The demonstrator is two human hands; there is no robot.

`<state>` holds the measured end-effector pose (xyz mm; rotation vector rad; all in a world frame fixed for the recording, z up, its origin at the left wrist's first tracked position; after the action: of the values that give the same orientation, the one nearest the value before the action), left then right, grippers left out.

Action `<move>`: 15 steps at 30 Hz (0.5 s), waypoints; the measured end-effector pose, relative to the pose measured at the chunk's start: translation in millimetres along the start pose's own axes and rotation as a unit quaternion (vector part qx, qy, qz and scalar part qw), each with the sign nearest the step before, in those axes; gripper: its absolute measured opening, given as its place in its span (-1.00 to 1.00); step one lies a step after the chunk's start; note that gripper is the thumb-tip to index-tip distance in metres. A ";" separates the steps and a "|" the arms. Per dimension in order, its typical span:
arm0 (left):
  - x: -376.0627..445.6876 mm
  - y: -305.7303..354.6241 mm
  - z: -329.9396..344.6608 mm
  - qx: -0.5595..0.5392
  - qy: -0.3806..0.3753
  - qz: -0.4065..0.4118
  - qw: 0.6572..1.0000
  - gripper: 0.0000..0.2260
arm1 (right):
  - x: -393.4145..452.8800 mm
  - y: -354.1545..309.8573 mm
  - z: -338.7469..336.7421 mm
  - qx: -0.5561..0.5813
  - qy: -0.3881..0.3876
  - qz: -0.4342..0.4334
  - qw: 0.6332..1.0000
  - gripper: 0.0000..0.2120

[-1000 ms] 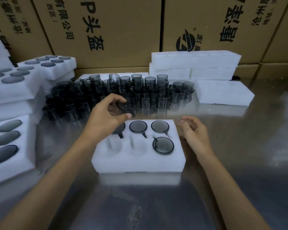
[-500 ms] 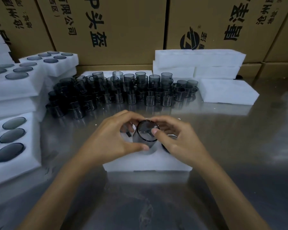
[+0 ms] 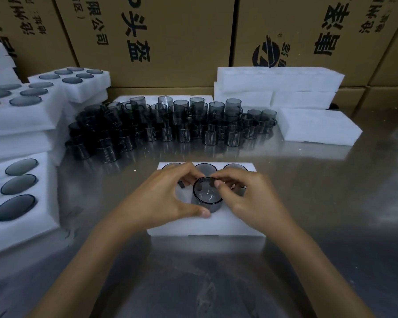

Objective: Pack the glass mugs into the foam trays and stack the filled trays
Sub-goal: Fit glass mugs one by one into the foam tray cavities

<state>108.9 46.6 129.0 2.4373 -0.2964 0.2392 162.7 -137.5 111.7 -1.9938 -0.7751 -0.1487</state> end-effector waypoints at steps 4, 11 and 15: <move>0.5 -6.2 -4.4 0.005 -0.011 0.001 1.000 -0.59 | 0.4 2.4 -2.3 -0.026 -0.016 0.002 1.000 -0.78; 2.8 -19.0 1.1 0.077 -0.056 -0.025 0.995 -0.57 | 1.1 8.6 -5.6 -0.149 -0.052 -0.025 0.987 -0.86; 5.1 -24.6 5.3 0.063 -0.052 -0.061 0.995 -0.57 | 1.5 12.4 -2.6 -0.197 -0.058 -0.010 0.979 -0.89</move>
<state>121.0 61.0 111.6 2.5878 -0.1823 0.0786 171.6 -143.2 104.5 -2.3857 -0.8933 -0.2121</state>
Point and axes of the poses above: each hand's wrist, its own x-axis towards the middle knuckle, its own z-axis out of the palm, y = z × x, the point moved 2 cm from there along x, towards the middle knuckle, and after that the axes turned 2 degrees about -y, right-handed, at the moved point
